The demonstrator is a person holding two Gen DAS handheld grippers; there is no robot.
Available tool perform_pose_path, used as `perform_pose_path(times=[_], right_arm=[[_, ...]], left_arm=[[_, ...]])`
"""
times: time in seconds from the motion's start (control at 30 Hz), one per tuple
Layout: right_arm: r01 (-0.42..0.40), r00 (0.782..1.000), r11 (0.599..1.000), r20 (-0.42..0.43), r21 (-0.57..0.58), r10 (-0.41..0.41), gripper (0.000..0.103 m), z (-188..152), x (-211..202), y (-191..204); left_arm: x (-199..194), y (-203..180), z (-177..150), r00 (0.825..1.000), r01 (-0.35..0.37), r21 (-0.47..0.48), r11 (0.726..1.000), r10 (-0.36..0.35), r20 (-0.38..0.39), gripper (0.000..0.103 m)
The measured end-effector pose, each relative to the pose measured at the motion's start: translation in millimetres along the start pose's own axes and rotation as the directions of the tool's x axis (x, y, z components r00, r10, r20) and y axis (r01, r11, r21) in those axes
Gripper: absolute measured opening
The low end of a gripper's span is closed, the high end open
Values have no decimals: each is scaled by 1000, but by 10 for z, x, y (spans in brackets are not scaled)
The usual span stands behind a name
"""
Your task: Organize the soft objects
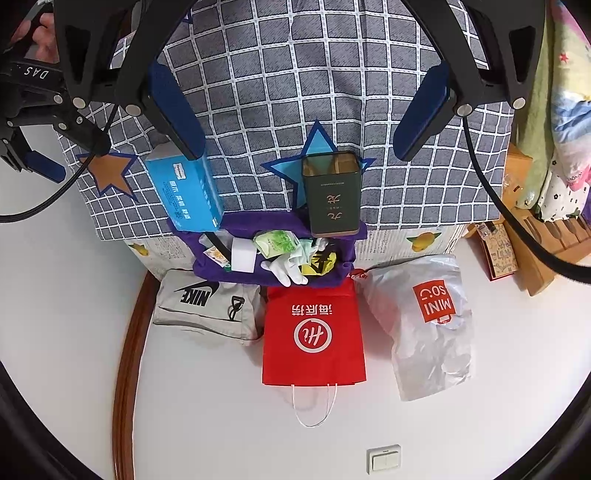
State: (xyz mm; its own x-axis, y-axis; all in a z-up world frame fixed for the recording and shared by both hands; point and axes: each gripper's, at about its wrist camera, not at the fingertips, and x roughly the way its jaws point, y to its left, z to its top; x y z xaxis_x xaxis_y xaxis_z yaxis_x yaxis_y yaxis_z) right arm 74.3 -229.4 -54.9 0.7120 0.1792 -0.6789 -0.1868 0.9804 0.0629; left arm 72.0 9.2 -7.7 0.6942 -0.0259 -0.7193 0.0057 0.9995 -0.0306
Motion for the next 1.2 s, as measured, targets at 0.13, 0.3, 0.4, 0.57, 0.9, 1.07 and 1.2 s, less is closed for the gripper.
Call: perform_pose_path(times=[0.13,0.3,0.4,0.57,0.9,1.07,1.2], right_arm=[[1,1000,1000,1,-1,-1,103,6,-5,4],[0,1000,1000,3,-2,0,103,8,-8,11],[1,1000,1000,4,-3,-1,103,8,-9,19],[2,1000,1000,5,-2,-2,103,10,-7,19],[2,1000,1000,5,-3,-2,103,9,-20,20],[2,1000,1000,6,-4,-2,103,11,-25,15],[2,1000,1000,6,-3,-2,103,12,-27,14]], left_arm=[[-2,3,-2,1000,-2,0,1000,2,1,103],[-4,5,-1,1000,-2,-1,1000,2,-1,103],[-5,0,-2,1000,-2,-1,1000,2,1,103],[-5,-2,-4,1000,-2,2,1000,2,2,103],[-2,16,-1,1000,-3,6,1000,3,0,103],[-1,14,-2,1000,-1,6,1000,1,-2,103],[4,22,0,1000,-3,9,1000,3,-3,103]])
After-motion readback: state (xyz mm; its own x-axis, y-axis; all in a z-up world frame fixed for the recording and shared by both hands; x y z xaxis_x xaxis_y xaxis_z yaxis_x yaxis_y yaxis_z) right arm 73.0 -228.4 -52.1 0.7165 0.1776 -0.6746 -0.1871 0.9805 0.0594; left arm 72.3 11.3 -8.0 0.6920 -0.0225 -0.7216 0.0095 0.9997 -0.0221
